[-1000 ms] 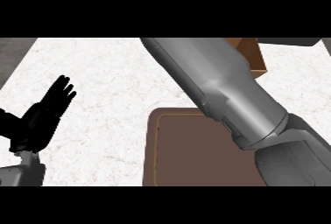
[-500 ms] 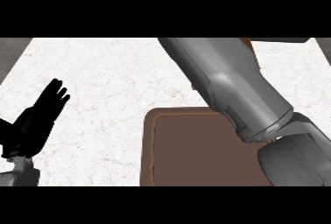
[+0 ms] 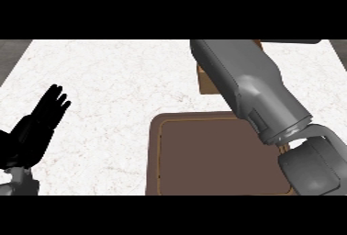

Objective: Pick the bell pepper from the tray and place it in the cardboard box

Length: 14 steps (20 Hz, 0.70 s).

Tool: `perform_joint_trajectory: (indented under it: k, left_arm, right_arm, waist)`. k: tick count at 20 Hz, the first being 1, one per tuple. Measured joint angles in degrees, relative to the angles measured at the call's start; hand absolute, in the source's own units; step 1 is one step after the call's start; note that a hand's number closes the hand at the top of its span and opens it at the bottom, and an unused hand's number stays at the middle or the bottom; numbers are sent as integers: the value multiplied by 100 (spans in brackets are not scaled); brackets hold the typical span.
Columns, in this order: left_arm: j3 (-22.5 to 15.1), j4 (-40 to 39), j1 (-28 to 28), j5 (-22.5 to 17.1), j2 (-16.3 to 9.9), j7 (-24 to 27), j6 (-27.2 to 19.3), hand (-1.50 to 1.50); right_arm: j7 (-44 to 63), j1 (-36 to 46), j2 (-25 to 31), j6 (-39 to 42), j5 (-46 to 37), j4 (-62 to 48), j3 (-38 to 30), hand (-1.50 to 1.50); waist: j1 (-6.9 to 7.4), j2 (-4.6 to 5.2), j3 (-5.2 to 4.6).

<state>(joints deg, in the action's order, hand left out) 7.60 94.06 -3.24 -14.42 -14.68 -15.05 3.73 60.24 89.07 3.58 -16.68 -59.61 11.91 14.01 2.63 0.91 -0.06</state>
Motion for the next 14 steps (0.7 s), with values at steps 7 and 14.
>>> perform_joint_trajectory:
  k: [7,14]
  left_arm:
    - [84,-53,-29,-31,-40,-46,24,0]
    - [67,-4,-76,40,7,-81,-30,0]
  right_arm:
    - [-189,-663,25,-439,435,-104,-581,-150]
    - [-431,-1083,-153,-938,698,-18,-947,-150]
  waist:
    - [-49,-17,2]
    - [-39,-36,5]
